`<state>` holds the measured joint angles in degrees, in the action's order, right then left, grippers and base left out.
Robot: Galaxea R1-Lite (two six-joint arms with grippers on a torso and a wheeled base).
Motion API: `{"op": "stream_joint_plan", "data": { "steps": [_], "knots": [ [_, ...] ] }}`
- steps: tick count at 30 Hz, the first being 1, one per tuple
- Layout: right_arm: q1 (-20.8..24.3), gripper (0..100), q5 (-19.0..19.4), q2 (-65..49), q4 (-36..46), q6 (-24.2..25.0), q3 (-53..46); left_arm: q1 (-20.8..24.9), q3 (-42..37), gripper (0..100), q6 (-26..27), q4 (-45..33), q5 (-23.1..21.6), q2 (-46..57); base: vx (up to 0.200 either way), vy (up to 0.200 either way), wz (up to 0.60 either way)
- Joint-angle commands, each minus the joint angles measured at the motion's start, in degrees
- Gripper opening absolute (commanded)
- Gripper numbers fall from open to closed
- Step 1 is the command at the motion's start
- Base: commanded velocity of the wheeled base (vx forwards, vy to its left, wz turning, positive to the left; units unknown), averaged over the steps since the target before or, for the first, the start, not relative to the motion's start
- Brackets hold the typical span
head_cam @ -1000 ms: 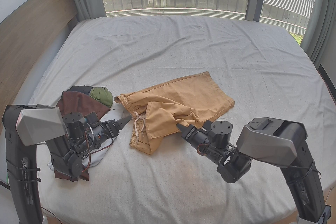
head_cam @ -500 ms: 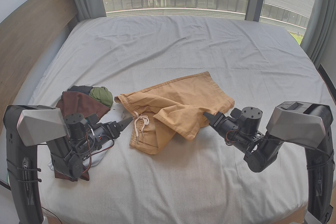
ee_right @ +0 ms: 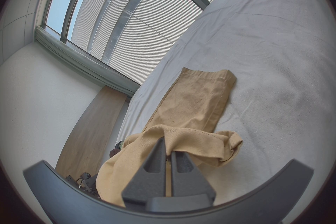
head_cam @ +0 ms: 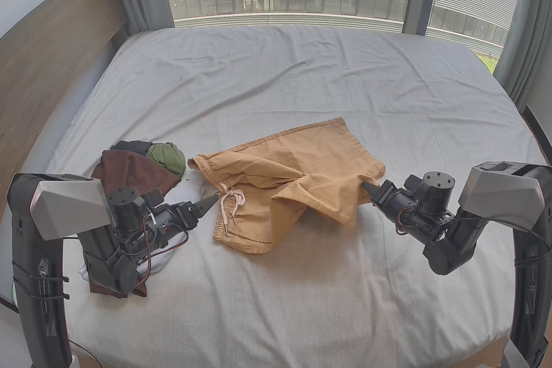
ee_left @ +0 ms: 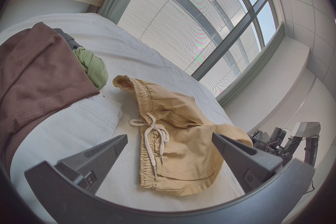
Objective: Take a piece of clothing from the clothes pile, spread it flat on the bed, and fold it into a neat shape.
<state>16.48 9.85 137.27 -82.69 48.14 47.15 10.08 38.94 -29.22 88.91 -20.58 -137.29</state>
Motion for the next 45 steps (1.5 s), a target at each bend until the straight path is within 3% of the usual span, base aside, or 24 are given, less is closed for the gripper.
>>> {"op": "stream_joint_plan", "data": {
  "steps": [1, 14, 40, 45],
  "knots": [
    [-2.4, 0, 1.6, -2.1, -0.1, -0.5, -2.7, 0.0, 0.0, 100, 0.0, 0.0, 0.0, -0.3, 0.0, 0.0, 0.0],
    [-8.8, 0, 4.5, -3.8, 0.6, -2.7, -7.7, 0.1, -0.4, 100, 0.0, 0.0, 0.0, -0.3, 0.0, 0.0, 0.0],
    [-10.9, 0, 5.1, 0.7, 0.7, -10.3, -3.1, 0.0, -0.4, 100, 0.0, 0.0, 0.0, -0.3, 0.0, 0.0, 0.0],
    [-11.0, 0, 7.9, 1.0, -0.1, -10.2, -3.6, 0.0, -0.4, 100, 0.0, 0.0, 0.0, -0.3, 0.0, 0.0, 0.0]
  ]
}}
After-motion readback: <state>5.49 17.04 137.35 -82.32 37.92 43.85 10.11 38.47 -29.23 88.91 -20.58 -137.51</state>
